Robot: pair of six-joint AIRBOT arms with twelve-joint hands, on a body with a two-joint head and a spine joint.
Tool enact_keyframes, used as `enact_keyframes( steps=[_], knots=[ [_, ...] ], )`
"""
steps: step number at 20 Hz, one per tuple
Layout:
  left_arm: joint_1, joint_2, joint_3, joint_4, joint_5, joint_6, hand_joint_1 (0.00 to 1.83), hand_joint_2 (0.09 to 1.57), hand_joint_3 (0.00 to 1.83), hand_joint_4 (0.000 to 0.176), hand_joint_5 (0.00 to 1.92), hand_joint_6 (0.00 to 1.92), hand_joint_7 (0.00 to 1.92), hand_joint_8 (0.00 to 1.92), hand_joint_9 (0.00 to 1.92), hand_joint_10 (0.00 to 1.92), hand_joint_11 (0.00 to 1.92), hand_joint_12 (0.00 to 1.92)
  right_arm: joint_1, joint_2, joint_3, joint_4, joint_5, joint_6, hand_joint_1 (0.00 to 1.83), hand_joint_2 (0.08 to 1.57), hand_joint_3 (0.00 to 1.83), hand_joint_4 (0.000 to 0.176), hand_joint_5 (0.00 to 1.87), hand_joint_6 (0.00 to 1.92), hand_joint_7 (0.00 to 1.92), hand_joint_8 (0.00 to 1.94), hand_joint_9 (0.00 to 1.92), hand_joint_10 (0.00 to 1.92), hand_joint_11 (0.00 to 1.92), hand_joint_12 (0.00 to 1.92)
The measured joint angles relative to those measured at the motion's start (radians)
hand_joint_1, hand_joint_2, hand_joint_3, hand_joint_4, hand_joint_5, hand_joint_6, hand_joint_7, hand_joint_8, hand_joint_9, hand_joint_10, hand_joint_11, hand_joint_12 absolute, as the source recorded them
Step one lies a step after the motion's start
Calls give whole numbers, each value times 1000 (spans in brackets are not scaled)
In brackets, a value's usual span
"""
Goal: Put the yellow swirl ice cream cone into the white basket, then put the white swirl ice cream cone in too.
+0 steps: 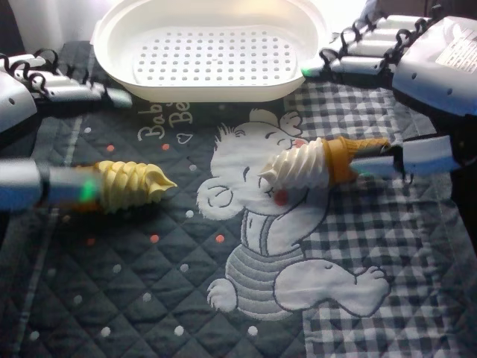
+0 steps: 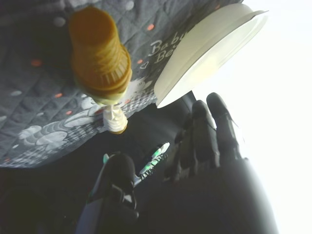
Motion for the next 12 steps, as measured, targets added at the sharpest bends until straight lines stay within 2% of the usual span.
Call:
enact_keyframes(
  steps=[1,4,5,6,7,8,9,10,12],
  knots=[
    [5,-1,0,0,9,-2,744,877,0,116,430,0,463,4,538,32,208,944,0,-5,9,-2,-9,26,754,1064,0,62,411,0,404,0,409,0,349,208],
    [11,-10,2,-7,18,-6,721,866,3,135,391,0,456,0,545,7,258,877,0,-8,11,-2,-8,29,746,1054,1,59,413,0,408,0,420,0,392,144],
    [11,-21,7,-6,21,-7,758,850,0,144,380,1,466,5,584,20,314,894,0,-8,11,-5,-8,29,741,1053,1,50,414,0,413,1,417,0,393,129],
    [11,-29,12,-3,24,-8,755,848,0,147,374,0,463,3,592,21,336,899,0,-8,11,-5,-7,30,739,1050,0,48,413,0,412,1,418,1,396,124],
    [9,-44,24,-1,36,-8,766,843,0,138,374,1,460,1,578,13,312,890,0,-10,11,-6,-7,30,733,1050,0,53,412,0,404,1,409,1,402,85],
    [3,-57,35,-1,53,-8,767,839,0,133,387,6,461,2,573,10,301,886,0,-11,11,-6,-7,30,748,1050,0,44,415,1,402,1,401,0,389,68],
    [-7,-75,54,-3,73,-8,795,821,0,109,405,11,478,8,572,8,295,882,0,-11,11,-8,-7,30,752,1050,0,51,413,0,402,1,402,1,401,70],
    [-18,-90,71,-4,92,-8,825,805,0,103,406,9,473,4,557,1,278,873,0,-13,11,-9,-7,30,750,1047,0,61,415,1,403,1,402,1,410,72],
    [-32,-121,105,-7,117,-8,893,775,0,100,396,2,456,1,559,1,258,891,0,-13,11,-12,-7,30,759,1044,0,63,424,4,405,1,396,1,405,67]
  ],
)
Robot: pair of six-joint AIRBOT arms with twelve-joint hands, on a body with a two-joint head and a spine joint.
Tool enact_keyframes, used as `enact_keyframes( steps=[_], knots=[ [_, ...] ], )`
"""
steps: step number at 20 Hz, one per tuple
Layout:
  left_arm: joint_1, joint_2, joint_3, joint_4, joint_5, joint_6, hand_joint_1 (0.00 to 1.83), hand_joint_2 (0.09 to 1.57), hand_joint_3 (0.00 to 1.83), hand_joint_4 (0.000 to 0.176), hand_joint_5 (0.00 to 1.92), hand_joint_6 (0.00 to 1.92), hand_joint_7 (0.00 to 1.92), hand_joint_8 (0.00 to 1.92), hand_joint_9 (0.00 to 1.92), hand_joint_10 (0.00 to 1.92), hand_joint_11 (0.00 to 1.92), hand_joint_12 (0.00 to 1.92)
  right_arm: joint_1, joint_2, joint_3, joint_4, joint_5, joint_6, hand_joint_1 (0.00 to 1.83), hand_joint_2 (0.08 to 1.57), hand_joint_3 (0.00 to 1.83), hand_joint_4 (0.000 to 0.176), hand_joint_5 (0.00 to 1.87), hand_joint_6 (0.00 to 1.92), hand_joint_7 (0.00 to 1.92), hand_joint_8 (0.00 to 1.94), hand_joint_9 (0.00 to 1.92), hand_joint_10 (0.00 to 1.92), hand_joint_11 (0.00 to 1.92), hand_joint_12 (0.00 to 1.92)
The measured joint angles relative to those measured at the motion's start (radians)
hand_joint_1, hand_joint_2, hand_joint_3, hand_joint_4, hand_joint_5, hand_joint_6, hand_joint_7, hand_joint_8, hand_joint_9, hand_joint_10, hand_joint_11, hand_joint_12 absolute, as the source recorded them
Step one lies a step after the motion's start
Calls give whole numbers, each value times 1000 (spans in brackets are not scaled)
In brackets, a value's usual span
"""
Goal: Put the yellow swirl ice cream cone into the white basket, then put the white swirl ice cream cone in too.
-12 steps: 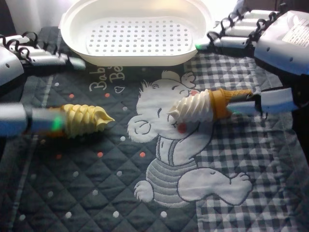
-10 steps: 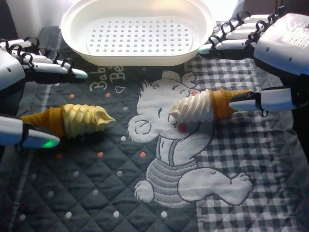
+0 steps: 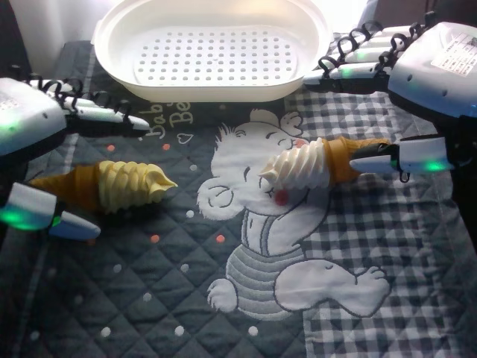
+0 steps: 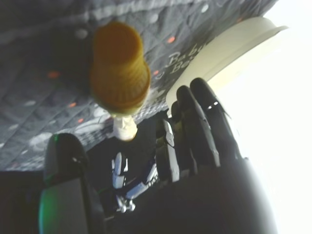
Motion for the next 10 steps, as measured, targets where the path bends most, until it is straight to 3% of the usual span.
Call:
enact_keyframes(
  steps=[1,2,3,5,6,7,8,9,10],
  knots=[
    [-6,-18,20,0,23,0,899,758,0,96,401,3,455,1,555,0,247,889,0,0,0,0,0,0,774,1041,0,64,431,6,419,6,409,5,415,70],
    [-11,-37,42,-8,47,0,907,761,0,110,383,0,446,0,545,0,238,833,0,0,0,0,0,0,779,1040,0,66,436,7,422,7,407,4,409,66],
    [-20,-54,63,-19,70,0,922,765,0,107,406,0,461,0,555,1,261,799,0,0,0,0,0,0,795,1042,0,66,429,3,412,2,399,0,406,64],
    [-37,-88,106,-30,114,1,926,760,0,96,455,3,538,7,626,14,353,847,0,-2,0,0,0,0,838,1040,0,54,435,4,419,4,400,3,417,66],
    [-45,-100,121,-31,136,7,933,772,0,77,473,0,571,1,663,12,354,908,0,-2,0,0,0,0,819,1049,2,50,434,3,416,2,399,3,418,66],
    [-53,-112,132,-30,159,25,922,792,0,73,467,0,586,1,690,10,350,980,0,-2,0,-1,0,0,827,1049,1,44,438,4,414,1,391,0,408,61],
    [-61,-129,149,-30,191,33,902,818,0,78,439,0,567,0,682,3,313,1036,0,-2,0,0,0,0,814,1050,2,49,435,2,401,0,370,0,388,51],
    [-73,-142,163,-28,212,41,891,825,0,70,434,0,575,1,698,6,305,1117,0,-2,0,0,0,0,821,1053,3,45,434,1,392,0,358,0,375,45],
    [-84,-154,178,-25,226,43,883,837,1,50,472,2,646,8,758,23,349,1176,0,-2,0,0,0,0,797,1050,1,49,436,2,395,1,373,7,394,52]
  ],
)
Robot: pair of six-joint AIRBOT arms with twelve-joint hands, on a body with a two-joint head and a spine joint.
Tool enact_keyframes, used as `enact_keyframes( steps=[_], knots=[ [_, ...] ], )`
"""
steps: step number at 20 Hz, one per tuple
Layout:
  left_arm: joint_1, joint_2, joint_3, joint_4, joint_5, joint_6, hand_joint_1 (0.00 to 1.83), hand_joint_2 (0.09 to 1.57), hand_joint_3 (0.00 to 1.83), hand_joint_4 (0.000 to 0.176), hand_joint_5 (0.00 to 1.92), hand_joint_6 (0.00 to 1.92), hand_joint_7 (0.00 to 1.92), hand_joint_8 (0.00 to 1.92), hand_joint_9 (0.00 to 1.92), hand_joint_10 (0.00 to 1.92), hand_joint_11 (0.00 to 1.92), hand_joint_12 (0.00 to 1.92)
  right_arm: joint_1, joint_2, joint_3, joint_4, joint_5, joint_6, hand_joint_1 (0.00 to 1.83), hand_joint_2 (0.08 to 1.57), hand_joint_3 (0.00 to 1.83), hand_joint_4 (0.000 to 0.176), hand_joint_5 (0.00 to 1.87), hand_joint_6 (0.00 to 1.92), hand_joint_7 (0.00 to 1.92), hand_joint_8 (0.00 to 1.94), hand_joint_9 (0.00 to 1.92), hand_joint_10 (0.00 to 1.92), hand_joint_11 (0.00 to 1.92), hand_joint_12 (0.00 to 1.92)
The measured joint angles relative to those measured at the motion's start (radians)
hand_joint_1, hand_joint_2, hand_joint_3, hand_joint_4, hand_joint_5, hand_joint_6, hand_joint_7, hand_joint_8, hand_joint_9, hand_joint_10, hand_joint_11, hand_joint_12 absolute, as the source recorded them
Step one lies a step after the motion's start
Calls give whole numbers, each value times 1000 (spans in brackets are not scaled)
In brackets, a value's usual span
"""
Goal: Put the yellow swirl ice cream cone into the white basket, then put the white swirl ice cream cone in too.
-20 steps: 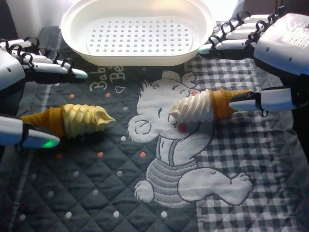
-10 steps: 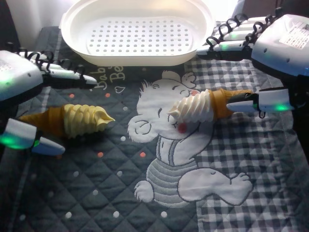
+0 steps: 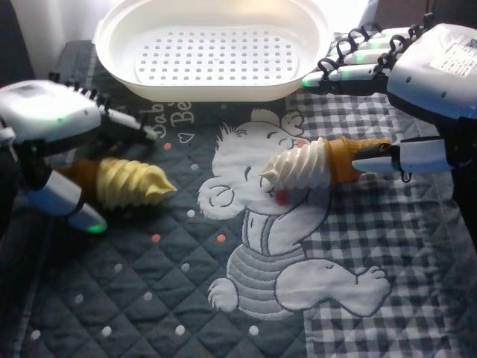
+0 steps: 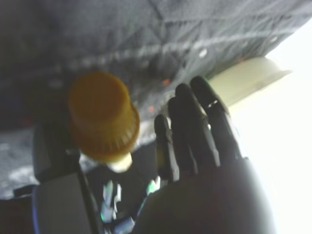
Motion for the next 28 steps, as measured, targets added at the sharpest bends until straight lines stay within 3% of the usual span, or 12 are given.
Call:
enact_keyframes(
  steps=[1,2,3,9,10,11,15,19,22,23,25,28],
  knots=[
    [0,-5,5,5,1,1,940,849,1,0,697,24,926,71,860,407,501,1354,0,-1,0,0,2,0,806,1049,0,41,439,2,392,0,376,7,391,50],
    [0,-6,5,11,0,4,1019,891,5,0,910,23,1079,105,868,705,589,1400,0,-1,0,0,1,0,813,1048,0,47,434,0,386,0,372,4,388,49],
    [0,-6,5,10,-1,4,1158,994,7,0,1146,474,1091,615,915,1142,740,1551,0,-1,1,0,0,0,869,1045,0,28,438,2,386,0,374,4,392,50],
    [-12,30,-36,5,-15,-2,1193,1036,2,0,1155,677,711,1876,843,1913,867,1919,0,-3,1,1,0,0,878,1047,1,37,445,3,416,9,396,6,408,49],
    [-34,44,-46,12,-10,0,1194,1043,1,0,1134,719,756,1853,890,1919,940,1921,0,-3,1,0,0,0,837,1059,6,40,433,1,417,8,403,7,420,52],
    [-63,55,-48,35,-15,4,1245,1090,2,0,1077,675,948,1290,863,1523,765,1822,0,-4,1,0,0,0,831,1062,6,47,427,1,413,5,401,5,419,49],
    [-157,71,-41,54,-51,4,1215,1027,0,0,1210,534,1056,900,1016,1298,947,1657,0,-4,1,1,0,0,803,1067,5,49,427,1,414,3,400,2,410,41],
    [-244,58,-2,53,-106,4,1197,1013,0,0,1228,541,944,1100,834,1600,753,1901,0,-12,2,0,0,0,782,1059,0,47,437,2,421,2,424,8,448,54],
    [-288,32,32,36,-99,4,1204,1001,0,0,1267,467,1061,759,914,1380,791,1763,0,-22,12,1,1,0,824,1043,0,50,432,0,413,0,431,7,462,58],
    [-300,24,41,34,-95,4,1266,1030,5,0,1306,243,1078,972,970,1052,744,1569,0,-23,12,-1,0,0,844,1036,0,34,443,4,418,2,433,6,459,56],
    [-326,-1,74,27,-85,4,1271,1008,4,0,1235,441,1258,611,1130,658,858,1300,0,-30,17,0,1,0,853,1034,0,21,453,7,416,1,430,4,459,55],
    [-362,-84,177,-16,-58,-1,1270,1020,0,0,1172,552,1255,626,1152,851,947,1483,0,-36,23,-2,2,1,848,1030,0,8,464,7,420,3,435,4,470,57]
  ],
)
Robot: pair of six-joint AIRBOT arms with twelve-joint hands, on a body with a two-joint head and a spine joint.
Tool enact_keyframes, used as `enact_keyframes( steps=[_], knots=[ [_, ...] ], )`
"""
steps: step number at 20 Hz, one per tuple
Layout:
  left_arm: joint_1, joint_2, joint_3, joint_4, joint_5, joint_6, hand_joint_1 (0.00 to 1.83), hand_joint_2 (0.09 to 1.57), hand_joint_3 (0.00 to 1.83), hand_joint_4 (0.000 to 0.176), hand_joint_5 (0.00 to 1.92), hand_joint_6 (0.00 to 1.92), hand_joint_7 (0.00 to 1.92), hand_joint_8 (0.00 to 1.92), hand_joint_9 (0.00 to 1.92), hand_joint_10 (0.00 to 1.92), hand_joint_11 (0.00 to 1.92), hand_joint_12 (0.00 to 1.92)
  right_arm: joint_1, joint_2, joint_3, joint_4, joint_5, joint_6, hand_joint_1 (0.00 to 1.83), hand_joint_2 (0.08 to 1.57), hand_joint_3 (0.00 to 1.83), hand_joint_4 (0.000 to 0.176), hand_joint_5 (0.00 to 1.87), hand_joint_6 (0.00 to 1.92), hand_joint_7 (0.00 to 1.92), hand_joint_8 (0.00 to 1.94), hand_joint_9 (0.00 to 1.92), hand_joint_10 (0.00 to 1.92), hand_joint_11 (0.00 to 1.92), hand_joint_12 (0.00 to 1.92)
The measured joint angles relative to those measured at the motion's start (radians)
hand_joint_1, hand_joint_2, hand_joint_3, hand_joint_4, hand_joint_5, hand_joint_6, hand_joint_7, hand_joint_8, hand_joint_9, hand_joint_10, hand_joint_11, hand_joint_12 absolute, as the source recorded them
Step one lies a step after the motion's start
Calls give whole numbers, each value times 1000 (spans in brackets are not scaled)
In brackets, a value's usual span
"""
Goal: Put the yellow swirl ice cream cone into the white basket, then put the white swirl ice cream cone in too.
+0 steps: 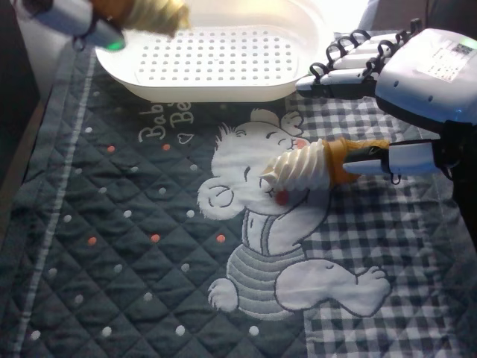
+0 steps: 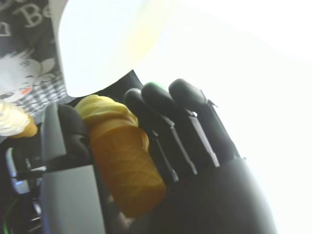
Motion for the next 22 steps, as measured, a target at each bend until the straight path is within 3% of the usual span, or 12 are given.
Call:
enact_keyframes(
  steps=[1,2,4,5,6,7,8,12,13,16,17,22],
  knots=[
    [-11,-29,39,-19,17,0,1282,1047,3,0,1200,387,1122,957,1039,1125,905,1651,0,-2,3,-1,0,0,845,1030,0,2,467,7,420,2,436,4,471,57],
    [-14,-42,47,-33,31,6,1276,1052,1,0,1181,426,1110,970,988,1016,840,1539,0,-6,5,3,0,0,809,1033,0,10,471,7,424,3,440,5,483,61],
    [-29,-185,254,-113,126,8,1268,1065,2,0,1137,513,1079,1019,997,1139,902,1658,4,-30,30,-9,-8,-2,762,1044,4,26,459,1,428,3,444,5,498,65],
    [-35,-197,286,-136,180,0,1136,1054,0,0,1116,739,1046,551,943,1171,839,1671,5,-39,31,-19,5,3,710,1052,5,52,445,0,433,3,443,3,504,67],
    [-34,-241,336,-162,210,-5,1136,1054,0,0,1116,739,1046,551,943,1171,839,1671,-2,-38,35,-32,0,2,710,1052,5,52,445,0,433,3,443,3,504,67],
    [-35,-281,385,-167,247,9,1087,1074,0,52,1058,845,1022,365,876,956,723,1546,-1,-43,39,-38,-7,2,680,1062,8,55,440,0,426,1,437,0,499,66],
    [-35,-296,407,-189,275,0,986,1002,0,0,879,327,943,214,765,930,628,1534,0,-47,41,-28,-1,2,685,1076,10,60,439,0,427,2,454,7,532,80],
    [-40,-382,535,-220,359,-3,908,966,0,0,783,4,898,84,701,833,539,1443,1,-64,49,-61,-3,5,717,1071,3,75,432,0,405,0,432,0,492,63],
    [-37,-387,539,-219,361,3,884,958,0,8,734,0,884,53,713,745,538,1388,1,-65,49,-66,-1,7,721,1066,0,70,438,3,410,2,435,2,496,65],
    [-35,-382,524,-221,359,1,776,924,0,98,443,0,601,0,663,163,421,1046,1,-66,49,-63,0,12,678,1074,3,55,433,1,410,1,435,1,498,65],
    [-32,-332,443,-182,336,9,717,886,1,161,252,0,341,0,388,7,162,740,1,-68,49,-61,0,23,679,1072,2,57,428,0,412,2,434,1,481,57],
    [-32,-248,288,-96,257,4,698,852,1,176,143,0,220,0,248,0,15,766,1,-69,51,-56,1,36,695,1062,0,46,423,0,385,0,392,0,418,31]
  ],
)
